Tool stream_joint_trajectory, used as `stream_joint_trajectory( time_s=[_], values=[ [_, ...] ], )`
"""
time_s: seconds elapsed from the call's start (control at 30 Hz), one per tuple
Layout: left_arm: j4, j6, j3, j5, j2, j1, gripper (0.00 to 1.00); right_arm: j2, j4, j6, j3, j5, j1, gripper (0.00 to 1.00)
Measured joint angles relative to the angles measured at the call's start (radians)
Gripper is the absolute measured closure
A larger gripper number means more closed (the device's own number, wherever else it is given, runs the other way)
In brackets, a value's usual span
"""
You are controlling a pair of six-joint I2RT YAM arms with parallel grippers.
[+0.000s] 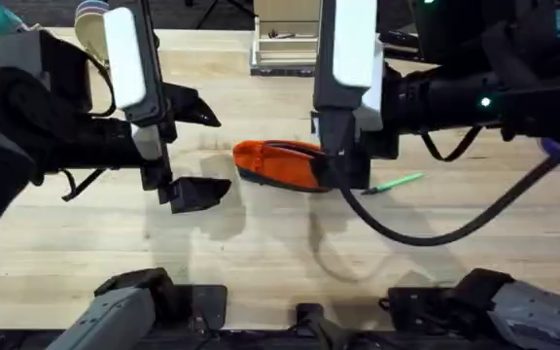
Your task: Unzip the bag, pick up the pens from the table one at a time and place them inside, then zip the bag closed.
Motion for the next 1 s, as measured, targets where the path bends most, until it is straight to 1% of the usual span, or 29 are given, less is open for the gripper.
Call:
stream_joint_trajectory(
  time_s=[0.63,0.67,0.7,0.8,0.9,0.93,1.0],
  values=[
    [-0.003,0.000,0.000,0.000,0.000,0.000,0.008,0.000,-0.004,0.000,0.000,0.014,0.000,0.006],
    [-0.003,0.000,0.000,0.000,0.000,0.000,0.008,0.000,-0.004,0.000,0.000,0.014,0.000,0.036],
    [-0.003,0.000,0.000,0.000,0.000,0.000,0.008,0.000,-0.004,0.000,0.000,0.015,0.000,0.118],
    [-0.003,0.000,0.000,0.000,0.000,0.000,0.008,0.000,-0.005,0.000,0.000,0.015,0.000,0.411],
    [-0.003,0.000,0.000,0.000,0.000,0.000,0.008,0.000,-0.005,0.000,0.000,0.014,0.000,0.839],
    [-0.003,0.000,0.000,0.000,0.000,0.000,0.008,0.000,-0.006,0.004,0.000,0.014,0.000,0.933],
    [-0.003,0.000,0.000,0.000,0.000,0.000,0.008,0.000,-0.006,0.003,0.000,0.014,0.000,0.966]
  ],
)
